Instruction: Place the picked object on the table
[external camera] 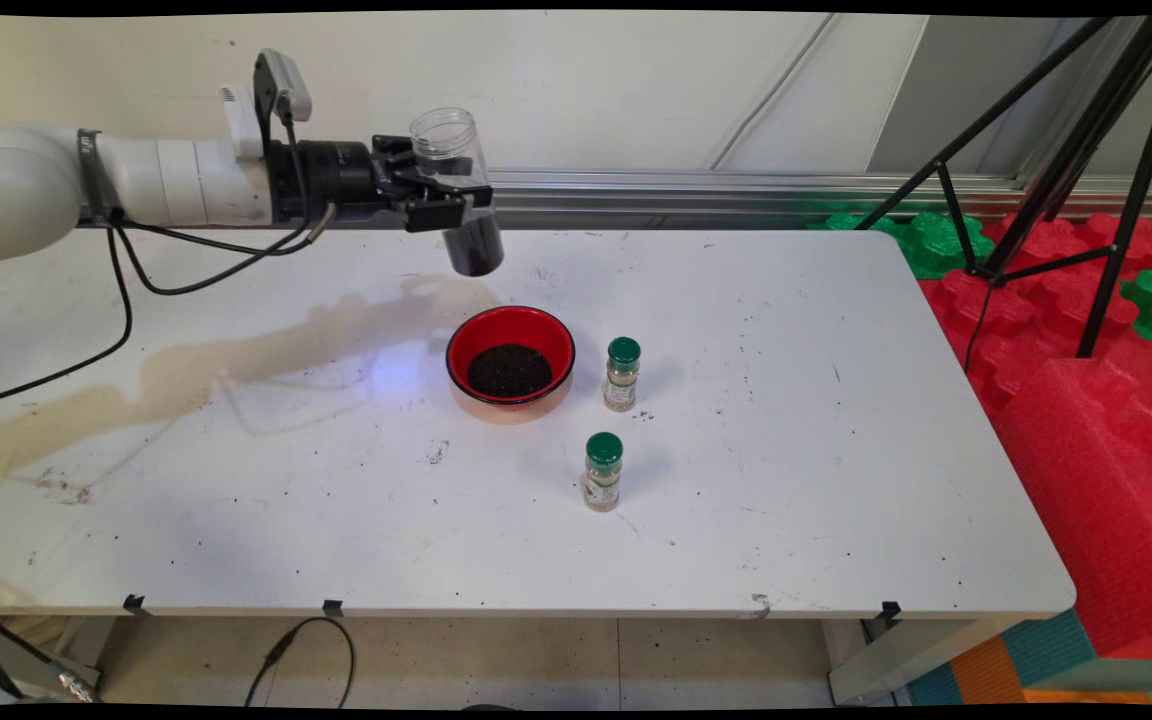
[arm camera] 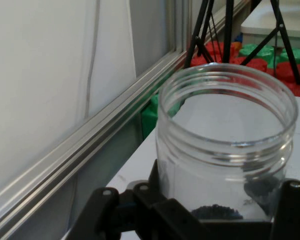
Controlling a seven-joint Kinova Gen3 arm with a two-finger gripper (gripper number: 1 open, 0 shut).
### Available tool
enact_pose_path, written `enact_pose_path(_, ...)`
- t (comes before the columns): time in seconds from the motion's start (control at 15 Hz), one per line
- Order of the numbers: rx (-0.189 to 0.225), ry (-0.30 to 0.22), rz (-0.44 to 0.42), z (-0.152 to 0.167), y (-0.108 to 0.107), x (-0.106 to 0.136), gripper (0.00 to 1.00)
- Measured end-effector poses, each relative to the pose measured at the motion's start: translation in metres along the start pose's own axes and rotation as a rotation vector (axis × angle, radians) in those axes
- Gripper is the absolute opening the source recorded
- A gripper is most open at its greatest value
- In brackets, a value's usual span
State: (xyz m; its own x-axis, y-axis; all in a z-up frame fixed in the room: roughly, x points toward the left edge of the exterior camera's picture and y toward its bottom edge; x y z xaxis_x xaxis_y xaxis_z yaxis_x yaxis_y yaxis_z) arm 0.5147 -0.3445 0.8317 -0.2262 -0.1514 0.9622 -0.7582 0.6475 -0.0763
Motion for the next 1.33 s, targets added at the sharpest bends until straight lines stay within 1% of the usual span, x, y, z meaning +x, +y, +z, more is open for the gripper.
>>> enact_pose_path(0.4, 0.034, -0.021, -0.071, -0.018, -0.013, -0.006, 0.00)
enact_pose_path(0.67, 0.044, -0.044, -0.094, -0.027, -0.019, -0.014, 0.00)
enact_pose_path(1.0, 0.042, -0.069, -0.114, -0.034, -0.026, -0.027, 0.00)
enact_pose_path(1.33, 0.024, -0.096, -0.125, -0.037, -0.030, -0.045, 0.00)
